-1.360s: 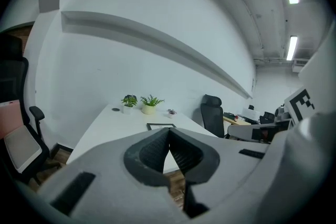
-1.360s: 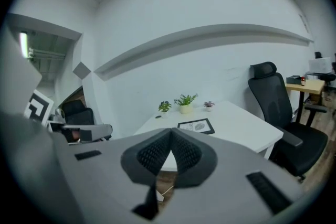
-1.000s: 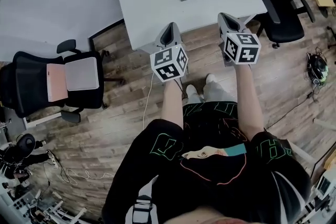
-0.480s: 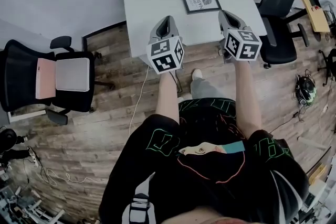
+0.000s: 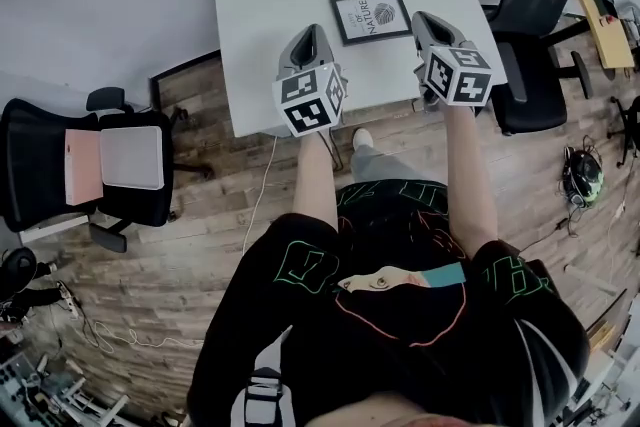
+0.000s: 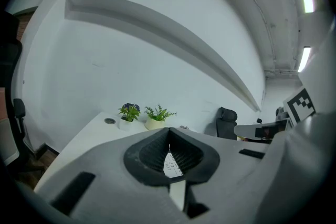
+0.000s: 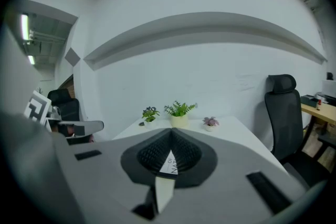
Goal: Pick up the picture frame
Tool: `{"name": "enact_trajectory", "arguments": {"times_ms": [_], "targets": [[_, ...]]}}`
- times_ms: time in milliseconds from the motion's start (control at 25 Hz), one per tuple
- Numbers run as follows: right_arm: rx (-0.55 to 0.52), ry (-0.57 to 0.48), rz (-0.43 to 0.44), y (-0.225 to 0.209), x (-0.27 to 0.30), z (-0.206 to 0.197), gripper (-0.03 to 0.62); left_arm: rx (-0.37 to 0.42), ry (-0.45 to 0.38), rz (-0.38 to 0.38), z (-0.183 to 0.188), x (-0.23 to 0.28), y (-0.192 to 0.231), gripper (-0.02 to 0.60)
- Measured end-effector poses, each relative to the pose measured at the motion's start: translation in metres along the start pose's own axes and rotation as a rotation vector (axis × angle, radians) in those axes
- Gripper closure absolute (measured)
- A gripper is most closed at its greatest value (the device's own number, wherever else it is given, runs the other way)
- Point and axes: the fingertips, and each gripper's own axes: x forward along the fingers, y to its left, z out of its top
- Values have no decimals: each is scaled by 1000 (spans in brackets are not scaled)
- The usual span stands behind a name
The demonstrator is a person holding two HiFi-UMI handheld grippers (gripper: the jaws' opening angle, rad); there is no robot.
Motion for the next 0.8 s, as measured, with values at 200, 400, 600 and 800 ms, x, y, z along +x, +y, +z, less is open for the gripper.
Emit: {"name": "enact_trajectory", "arguments": {"times_ms": [200,400,600,800], "targets": [[33,36,19,-36,34,-7,589,14,74,33,-17,43,-6,574],[85,60,29,-72,62,-19,589,61,155,55,-37,81,-15,574],[102,84,54,-101,86,-28,589,104,218,91,-57,110,-20,574],[73,105,136,-113,105,-33,589,138,251,119,-63,125,-25,574]]}}
